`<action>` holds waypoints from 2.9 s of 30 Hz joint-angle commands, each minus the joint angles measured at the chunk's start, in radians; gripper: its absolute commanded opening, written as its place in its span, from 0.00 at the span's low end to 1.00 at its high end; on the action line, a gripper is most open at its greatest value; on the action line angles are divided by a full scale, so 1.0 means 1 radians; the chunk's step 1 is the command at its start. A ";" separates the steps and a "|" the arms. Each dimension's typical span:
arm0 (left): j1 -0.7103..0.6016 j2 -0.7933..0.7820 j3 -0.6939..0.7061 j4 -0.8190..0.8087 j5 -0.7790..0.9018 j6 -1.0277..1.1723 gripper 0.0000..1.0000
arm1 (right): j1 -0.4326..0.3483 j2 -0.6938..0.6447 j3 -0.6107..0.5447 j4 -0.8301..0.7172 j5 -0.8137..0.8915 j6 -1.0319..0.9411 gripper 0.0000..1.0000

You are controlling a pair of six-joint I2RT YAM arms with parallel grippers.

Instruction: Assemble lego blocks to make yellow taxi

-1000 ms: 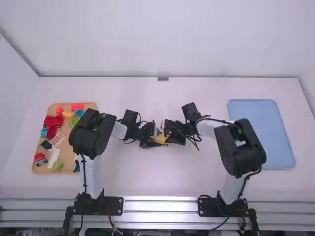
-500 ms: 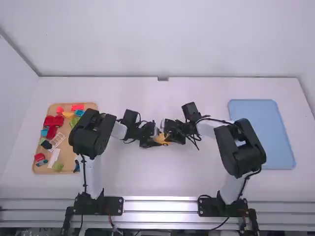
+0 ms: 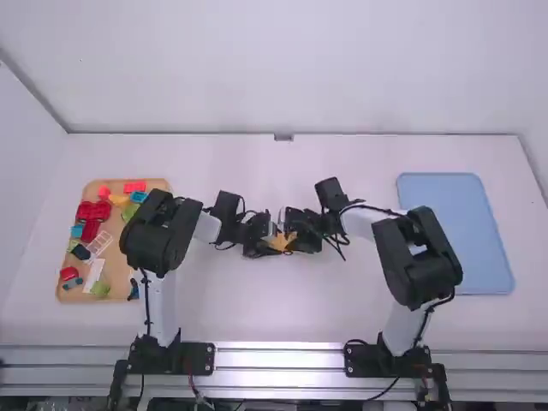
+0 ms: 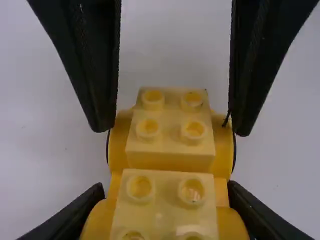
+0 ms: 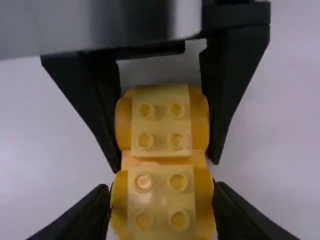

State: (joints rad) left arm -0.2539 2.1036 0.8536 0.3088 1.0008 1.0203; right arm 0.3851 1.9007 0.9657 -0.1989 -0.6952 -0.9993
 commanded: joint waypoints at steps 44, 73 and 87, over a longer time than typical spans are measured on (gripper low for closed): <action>-0.014 0.005 -0.010 -0.013 -0.026 -0.010 0.30 | -0.054 -0.010 -0.032 -0.006 -0.059 -0.088 0.00; -0.014 0.005 -0.010 -0.013 -0.026 -0.010 0.26 | -0.025 0.050 -0.013 0.066 -0.111 -0.039 0.00; -0.014 0.005 -0.010 -0.005 -0.027 -0.010 0.24 | 0.005 0.071 -0.013 -0.048 0.105 0.008 0.00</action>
State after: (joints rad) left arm -0.2642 2.1036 0.8536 0.3115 1.0004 1.0252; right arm 0.3653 1.9320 0.9775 -0.2180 -0.7731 -1.0142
